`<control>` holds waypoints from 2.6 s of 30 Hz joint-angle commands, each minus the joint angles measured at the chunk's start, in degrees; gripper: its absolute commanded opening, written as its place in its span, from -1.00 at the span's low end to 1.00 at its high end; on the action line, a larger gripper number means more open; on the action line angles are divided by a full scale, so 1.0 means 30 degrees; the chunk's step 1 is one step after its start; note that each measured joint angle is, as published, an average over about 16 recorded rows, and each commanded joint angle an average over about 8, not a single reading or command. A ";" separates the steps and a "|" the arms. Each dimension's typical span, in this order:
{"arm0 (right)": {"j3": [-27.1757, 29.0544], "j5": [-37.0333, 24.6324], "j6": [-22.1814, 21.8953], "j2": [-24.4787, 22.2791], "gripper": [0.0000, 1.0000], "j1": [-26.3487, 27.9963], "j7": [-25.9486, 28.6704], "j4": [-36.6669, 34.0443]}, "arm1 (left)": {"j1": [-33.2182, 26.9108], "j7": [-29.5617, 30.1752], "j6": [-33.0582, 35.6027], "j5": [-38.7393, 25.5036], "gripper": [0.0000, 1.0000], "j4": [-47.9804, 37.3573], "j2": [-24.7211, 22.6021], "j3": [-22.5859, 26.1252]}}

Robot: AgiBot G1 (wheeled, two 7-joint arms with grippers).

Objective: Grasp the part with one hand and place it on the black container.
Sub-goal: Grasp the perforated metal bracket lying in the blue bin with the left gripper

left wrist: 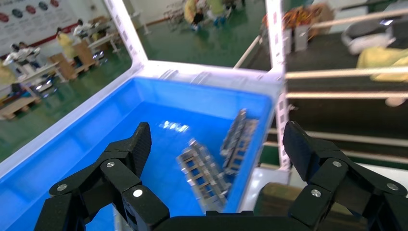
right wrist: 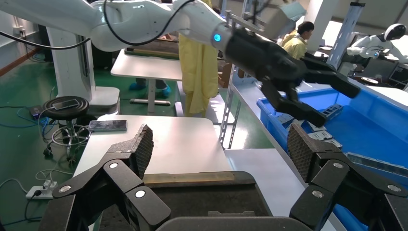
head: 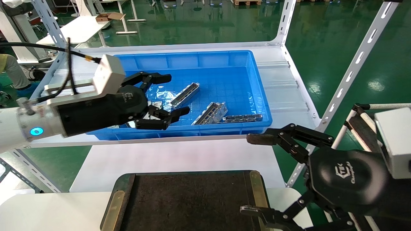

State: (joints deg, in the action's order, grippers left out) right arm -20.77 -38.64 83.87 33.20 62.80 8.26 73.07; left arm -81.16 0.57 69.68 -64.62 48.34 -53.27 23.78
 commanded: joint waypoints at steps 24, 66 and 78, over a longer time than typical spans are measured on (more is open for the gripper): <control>-0.0007 0.0005 -0.0003 -0.0003 1.00 0.0002 -0.0003 0.0000 | -0.5097 -0.5181 -0.5597 -0.3370 1.00 -1.3156 -0.6539 0.1399; -0.0018 0.0012 -0.0007 -0.0007 -1.00 0.0005 -0.0009 0.0000 | -0.4272 -0.4061 -0.9622 -0.2886 -1.00 -1.5237 -0.7954 0.1270; -0.0021 0.0014 -0.0008 -0.0008 -1.00 0.0006 -0.0011 0.0000 | -0.3982 -0.3998 -0.9607 -0.2663 -1.00 -1.5097 -0.7998 0.1263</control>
State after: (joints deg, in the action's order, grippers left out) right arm -20.84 -38.60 83.84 33.17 62.81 8.23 73.07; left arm -93.17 -11.47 40.90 -72.69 3.09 -77.25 27.63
